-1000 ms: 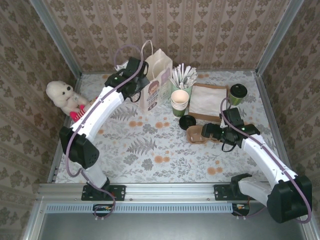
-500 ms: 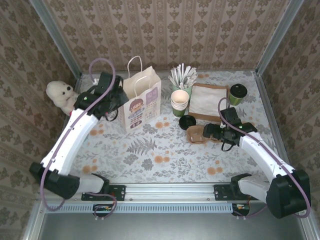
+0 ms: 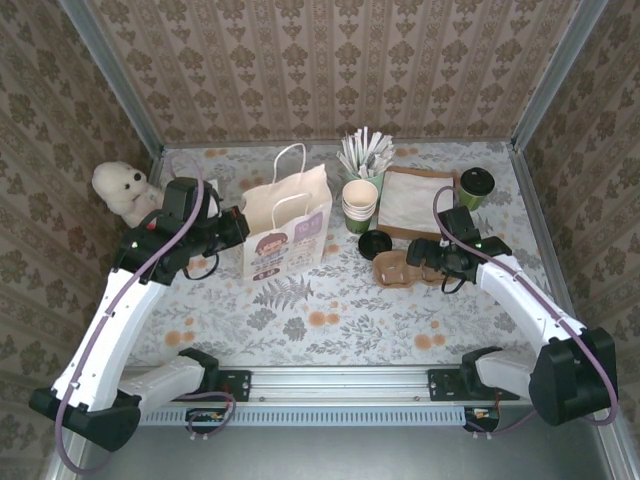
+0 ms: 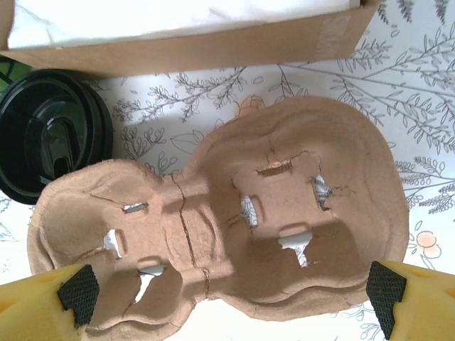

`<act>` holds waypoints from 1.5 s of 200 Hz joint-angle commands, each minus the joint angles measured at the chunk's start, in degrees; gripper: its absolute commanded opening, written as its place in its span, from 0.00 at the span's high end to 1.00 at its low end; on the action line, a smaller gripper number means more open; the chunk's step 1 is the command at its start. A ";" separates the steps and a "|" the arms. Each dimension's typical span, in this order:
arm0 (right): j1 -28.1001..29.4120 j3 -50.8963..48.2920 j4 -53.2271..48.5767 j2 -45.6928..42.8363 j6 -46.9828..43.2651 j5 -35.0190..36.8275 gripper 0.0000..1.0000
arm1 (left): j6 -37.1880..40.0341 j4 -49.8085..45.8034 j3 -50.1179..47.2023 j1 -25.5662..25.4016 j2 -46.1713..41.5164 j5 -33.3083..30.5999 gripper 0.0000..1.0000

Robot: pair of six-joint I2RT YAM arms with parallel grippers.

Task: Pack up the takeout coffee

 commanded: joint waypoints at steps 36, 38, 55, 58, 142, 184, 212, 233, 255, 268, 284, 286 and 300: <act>0.16 -0.40 -0.85 -0.83 -2.03 3.33 0.00 | 4.34 1.96 -2.66 0.24 -2.55 10.33 1.00; 0.18 -0.40 -0.77 -0.79 -1.97 3.29 0.00 | 4.21 2.36 -3.00 0.24 -2.56 10.62 1.00; 0.21 -0.16 -0.44 -0.09 -2.10 2.30 0.00 | 1.17 6.57 -6.02 0.25 -2.57 11.52 1.00; 0.23 -0.01 -0.41 0.04 -2.20 1.97 0.00 | 0.53 7.46 -6.66 0.24 -2.69 11.31 1.00; 0.16 1.34 0.26 2.00 -5.00 -2.92 0.00 | -10.89 15.67 -14.26 -5.18 -4.65 3.42 0.95; 0.24 1.80 1.27 4.37 -7.59 -7.26 0.00 | -4.69 14.11 -9.96 -6.96 -2.13 6.20 0.66; 0.26 2.22 0.62 7.50 -9.91 -9.38 0.00 | -0.12 10.08 -6.95 -6.79 -2.86 2.01 0.22; 0.23 2.92 0.02 10.05 -10.76 -9.93 0.01 | 2.00 11.14 -7.57 -6.60 -5.20 -0.59 0.01; 0.34 5.04 -1.74 12.67 -11.20 -10.31 0.06 | 2.83 14.75 -9.38 -6.11 -8.06 -2.50 0.00; 0.81 5.76 -1.83 13.94 -10.44 -8.88 0.12 | 2.70 16.13 -10.14 -5.82 -9.17 -5.08 0.00; 1.60 6.55 -1.86 15.68 -9.56 -7.24 0.19 | 3.05 16.72 -10.63 -5.41 -9.87 -8.39 0.00; 1.68 6.72 -1.92 15.88 -9.48 -6.89 0.19 | 3.10 16.68 -10.57 -5.39 -9.86 -8.74 0.00; 2.24 7.92 -3.31 17.68 -9.12 -4.99 0.24 | 3.41 16.51 -10.37 -5.08 -9.70 -10.98 0.00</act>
